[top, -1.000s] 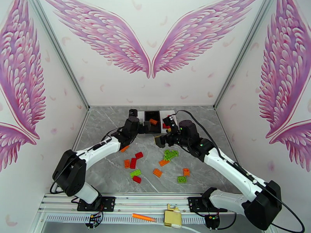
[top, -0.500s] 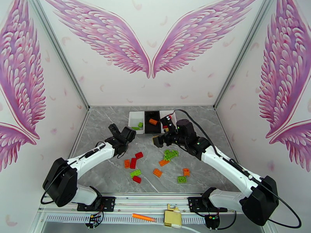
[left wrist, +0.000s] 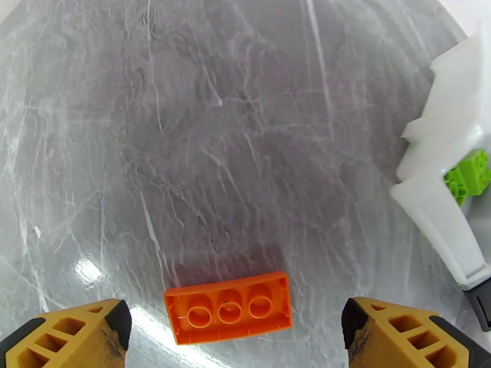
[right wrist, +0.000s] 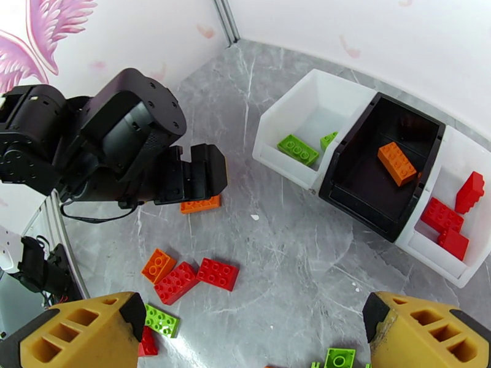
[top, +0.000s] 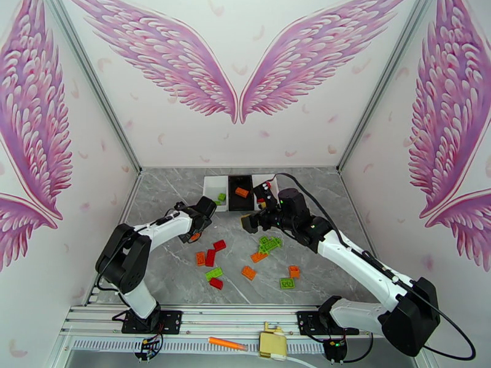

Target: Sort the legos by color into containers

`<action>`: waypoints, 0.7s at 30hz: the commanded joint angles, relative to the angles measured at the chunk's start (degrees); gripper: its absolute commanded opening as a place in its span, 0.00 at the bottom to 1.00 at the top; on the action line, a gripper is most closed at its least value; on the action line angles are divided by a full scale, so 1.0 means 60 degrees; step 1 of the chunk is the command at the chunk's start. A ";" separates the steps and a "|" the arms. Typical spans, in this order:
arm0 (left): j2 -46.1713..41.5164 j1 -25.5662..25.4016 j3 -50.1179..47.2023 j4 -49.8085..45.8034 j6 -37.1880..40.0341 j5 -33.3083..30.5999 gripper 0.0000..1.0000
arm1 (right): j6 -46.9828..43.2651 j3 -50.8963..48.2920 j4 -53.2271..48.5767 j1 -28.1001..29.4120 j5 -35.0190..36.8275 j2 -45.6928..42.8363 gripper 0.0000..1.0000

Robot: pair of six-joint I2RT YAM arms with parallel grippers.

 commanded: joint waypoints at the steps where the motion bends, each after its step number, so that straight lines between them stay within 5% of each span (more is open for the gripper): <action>1: 0.0496 0.0156 0.0545 -0.0304 0.0096 0.0689 0.95 | -0.0189 0.0049 0.0025 0.0077 0.0201 -0.0058 0.99; 13: 0.1063 0.0284 0.0508 -0.0208 0.0074 0.0927 0.87 | -0.0215 0.0120 0.0024 0.0071 0.0247 0.0032 0.99; 21: 0.1192 0.0288 0.0321 -0.0052 -0.0028 0.1006 0.73 | -0.0214 0.0151 0.0002 0.0079 0.0251 0.0074 0.99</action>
